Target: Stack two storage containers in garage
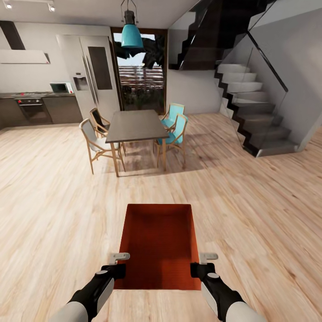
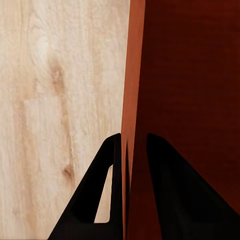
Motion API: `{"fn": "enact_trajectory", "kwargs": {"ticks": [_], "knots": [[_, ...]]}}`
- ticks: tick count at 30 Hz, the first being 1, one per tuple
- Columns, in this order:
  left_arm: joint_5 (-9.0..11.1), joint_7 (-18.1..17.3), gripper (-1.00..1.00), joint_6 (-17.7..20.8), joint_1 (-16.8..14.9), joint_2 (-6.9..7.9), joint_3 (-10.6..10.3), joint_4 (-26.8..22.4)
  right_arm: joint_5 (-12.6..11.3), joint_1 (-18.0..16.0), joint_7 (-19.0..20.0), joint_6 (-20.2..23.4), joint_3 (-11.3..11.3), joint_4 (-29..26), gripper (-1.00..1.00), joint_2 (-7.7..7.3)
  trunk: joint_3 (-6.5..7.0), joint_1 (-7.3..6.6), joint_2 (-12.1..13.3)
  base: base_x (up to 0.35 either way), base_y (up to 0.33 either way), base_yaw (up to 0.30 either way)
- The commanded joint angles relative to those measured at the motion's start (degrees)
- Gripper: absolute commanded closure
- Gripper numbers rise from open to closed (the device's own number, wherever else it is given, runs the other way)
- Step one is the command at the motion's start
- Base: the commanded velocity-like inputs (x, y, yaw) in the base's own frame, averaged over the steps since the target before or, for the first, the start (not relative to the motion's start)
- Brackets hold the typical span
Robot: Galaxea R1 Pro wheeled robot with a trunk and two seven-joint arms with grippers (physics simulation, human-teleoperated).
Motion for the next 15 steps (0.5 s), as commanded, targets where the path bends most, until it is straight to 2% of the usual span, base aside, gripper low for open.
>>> {"fn": "enact_trajectory", "kwargs": {"ticks": [1,5,15], "knots": [[-0.45,0.52,1.00,0.43,0.03,0.56,-0.92,0.02,0.94,-0.08,-2.07,-0.01,-0.69,-2.67,1.00,-1.38,-0.11,0.06,-0.10,0.304,0.000,0.000],[-0.45,0.52,1.00,0.46,0.03,0.47,-0.92,0.02,0.92,-0.08,-2.06,-0.02,-0.68,-2.67,1.00,-1.41,-0.11,0.06,-0.10,0.187,0.000,0.000],[-0.45,0.52,1.00,0.46,0.03,0.45,-0.92,0.02,0.92,-0.08,-2.03,-0.01,-0.74,-2.67,1.00,-1.41,-0.11,0.06,-0.10,0.014,0.000,0.000]]}}
